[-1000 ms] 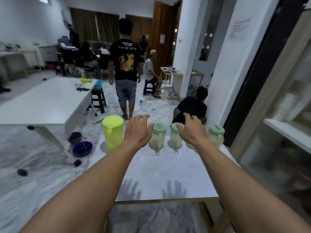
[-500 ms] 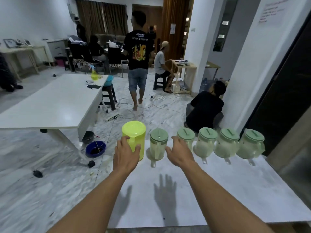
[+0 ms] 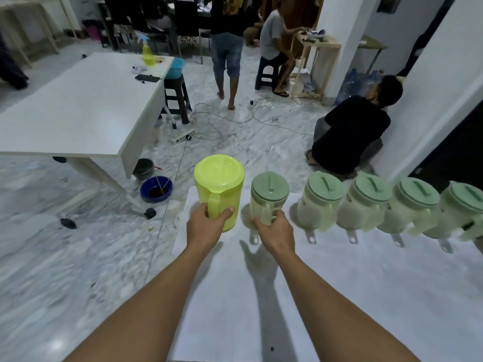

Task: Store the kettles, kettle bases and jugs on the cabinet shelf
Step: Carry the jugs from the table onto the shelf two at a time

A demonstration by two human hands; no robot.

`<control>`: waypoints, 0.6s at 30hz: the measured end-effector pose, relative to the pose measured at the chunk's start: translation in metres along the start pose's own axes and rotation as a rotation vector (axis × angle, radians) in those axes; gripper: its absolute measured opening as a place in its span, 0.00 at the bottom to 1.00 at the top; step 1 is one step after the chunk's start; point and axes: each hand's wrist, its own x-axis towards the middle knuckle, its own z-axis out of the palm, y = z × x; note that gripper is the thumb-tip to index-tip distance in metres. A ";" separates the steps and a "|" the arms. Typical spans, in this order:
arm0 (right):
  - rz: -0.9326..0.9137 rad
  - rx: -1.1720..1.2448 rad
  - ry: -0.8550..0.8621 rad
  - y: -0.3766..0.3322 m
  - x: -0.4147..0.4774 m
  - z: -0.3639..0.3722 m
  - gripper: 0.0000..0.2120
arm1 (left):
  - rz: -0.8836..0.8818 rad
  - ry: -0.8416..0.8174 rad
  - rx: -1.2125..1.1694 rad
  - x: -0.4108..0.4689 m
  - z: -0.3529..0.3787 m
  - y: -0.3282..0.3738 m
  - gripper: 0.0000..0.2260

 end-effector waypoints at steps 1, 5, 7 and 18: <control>0.003 0.052 0.001 0.001 0.004 0.004 0.23 | 0.008 0.027 -0.018 0.002 0.003 0.000 0.16; 0.026 0.215 0.033 0.007 0.014 0.018 0.16 | -0.003 0.112 -0.043 0.010 0.015 -0.002 0.12; 0.042 0.292 0.059 0.010 0.018 0.025 0.12 | 0.000 0.143 -0.033 0.013 0.020 -0.002 0.13; -0.015 0.290 0.142 0.000 0.009 0.013 0.10 | 0.045 0.248 -0.121 0.012 0.014 0.024 0.18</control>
